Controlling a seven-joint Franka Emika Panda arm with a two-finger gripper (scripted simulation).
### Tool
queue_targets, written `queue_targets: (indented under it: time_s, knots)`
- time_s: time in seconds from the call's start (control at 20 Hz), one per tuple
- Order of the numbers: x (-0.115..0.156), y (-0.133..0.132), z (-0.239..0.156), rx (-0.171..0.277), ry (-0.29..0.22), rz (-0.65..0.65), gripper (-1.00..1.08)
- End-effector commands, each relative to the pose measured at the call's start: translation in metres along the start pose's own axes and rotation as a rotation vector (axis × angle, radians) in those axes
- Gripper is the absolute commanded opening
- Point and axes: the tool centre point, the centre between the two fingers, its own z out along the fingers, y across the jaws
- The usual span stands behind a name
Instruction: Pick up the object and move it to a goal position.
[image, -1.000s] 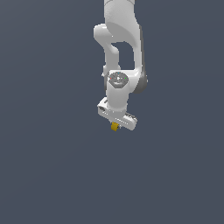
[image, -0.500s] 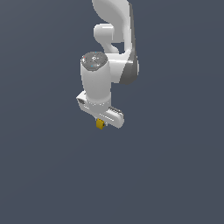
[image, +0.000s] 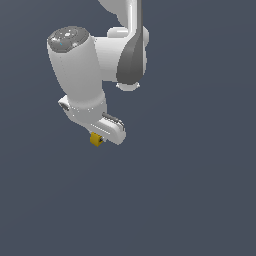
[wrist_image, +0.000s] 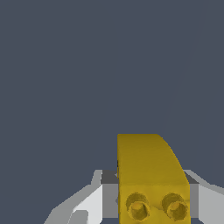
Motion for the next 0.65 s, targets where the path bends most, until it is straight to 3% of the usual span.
queue_targets:
  time_s: [0.0, 0.6]
  knots:
    - [0.009, 0.004, -0.011, 0.000, -0.001, -0.001, -1.00]
    - [0.026, 0.010, -0.029, 0.000, -0.001, -0.001, -1.00]
